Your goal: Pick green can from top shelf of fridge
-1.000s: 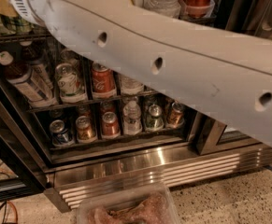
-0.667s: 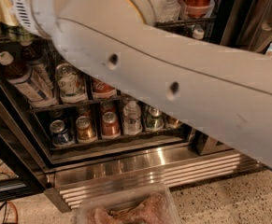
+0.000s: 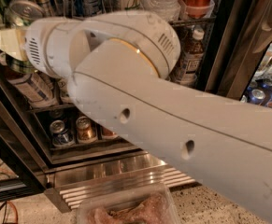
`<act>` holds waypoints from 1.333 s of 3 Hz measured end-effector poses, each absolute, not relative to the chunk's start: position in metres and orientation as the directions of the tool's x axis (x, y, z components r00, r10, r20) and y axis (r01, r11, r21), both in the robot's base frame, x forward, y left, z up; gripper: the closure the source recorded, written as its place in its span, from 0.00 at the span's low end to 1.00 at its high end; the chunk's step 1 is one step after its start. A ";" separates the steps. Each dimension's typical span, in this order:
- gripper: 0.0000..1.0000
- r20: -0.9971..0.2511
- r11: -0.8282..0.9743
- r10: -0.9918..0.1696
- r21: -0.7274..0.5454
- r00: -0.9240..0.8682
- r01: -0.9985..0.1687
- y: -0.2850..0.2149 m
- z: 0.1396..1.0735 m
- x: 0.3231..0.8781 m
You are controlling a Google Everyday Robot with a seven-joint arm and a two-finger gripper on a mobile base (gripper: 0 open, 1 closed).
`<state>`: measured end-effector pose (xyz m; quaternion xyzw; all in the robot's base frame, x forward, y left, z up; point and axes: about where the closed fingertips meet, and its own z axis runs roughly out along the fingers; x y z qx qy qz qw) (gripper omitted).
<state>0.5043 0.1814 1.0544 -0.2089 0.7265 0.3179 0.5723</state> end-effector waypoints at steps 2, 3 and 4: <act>1.00 -0.950 0.732 0.085 0.265 -0.301 -0.627 0.170 1.047 0.496; 1.00 -0.919 0.760 0.179 0.356 -0.351 -0.544 0.143 1.035 0.476; 1.00 -0.871 0.791 0.299 0.455 -0.390 -0.409 0.103 1.009 0.449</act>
Offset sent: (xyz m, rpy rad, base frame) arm -0.0160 -0.0405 -0.0276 0.0331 0.1308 -0.1059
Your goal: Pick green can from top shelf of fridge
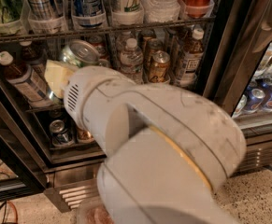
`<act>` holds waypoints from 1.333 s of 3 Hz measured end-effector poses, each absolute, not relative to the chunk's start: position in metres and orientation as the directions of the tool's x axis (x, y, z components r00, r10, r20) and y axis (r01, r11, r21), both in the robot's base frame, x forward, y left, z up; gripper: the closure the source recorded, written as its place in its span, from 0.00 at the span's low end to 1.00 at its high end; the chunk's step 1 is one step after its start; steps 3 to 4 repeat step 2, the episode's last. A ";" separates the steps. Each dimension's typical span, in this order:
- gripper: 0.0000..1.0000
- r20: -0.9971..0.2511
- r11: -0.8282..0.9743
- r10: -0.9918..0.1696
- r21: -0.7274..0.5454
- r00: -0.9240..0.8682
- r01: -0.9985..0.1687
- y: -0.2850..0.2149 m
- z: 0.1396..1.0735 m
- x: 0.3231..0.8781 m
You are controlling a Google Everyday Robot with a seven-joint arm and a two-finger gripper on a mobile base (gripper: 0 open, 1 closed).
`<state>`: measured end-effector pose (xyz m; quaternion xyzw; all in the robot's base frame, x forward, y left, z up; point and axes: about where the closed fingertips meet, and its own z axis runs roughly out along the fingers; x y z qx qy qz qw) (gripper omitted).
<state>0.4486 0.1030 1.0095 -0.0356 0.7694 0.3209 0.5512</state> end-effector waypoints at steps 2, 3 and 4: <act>1.00 -0.849 0.810 0.346 0.485 -0.401 -0.329 0.084 0.992 0.427; 1.00 -0.849 0.810 0.346 0.485 -0.401 -0.329 0.084 0.992 0.427; 1.00 -0.849 0.810 0.346 0.485 -0.401 -0.329 0.084 0.992 0.427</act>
Offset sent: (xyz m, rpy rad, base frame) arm -0.0209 -0.0192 -0.0180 0.0203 0.0415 -0.0748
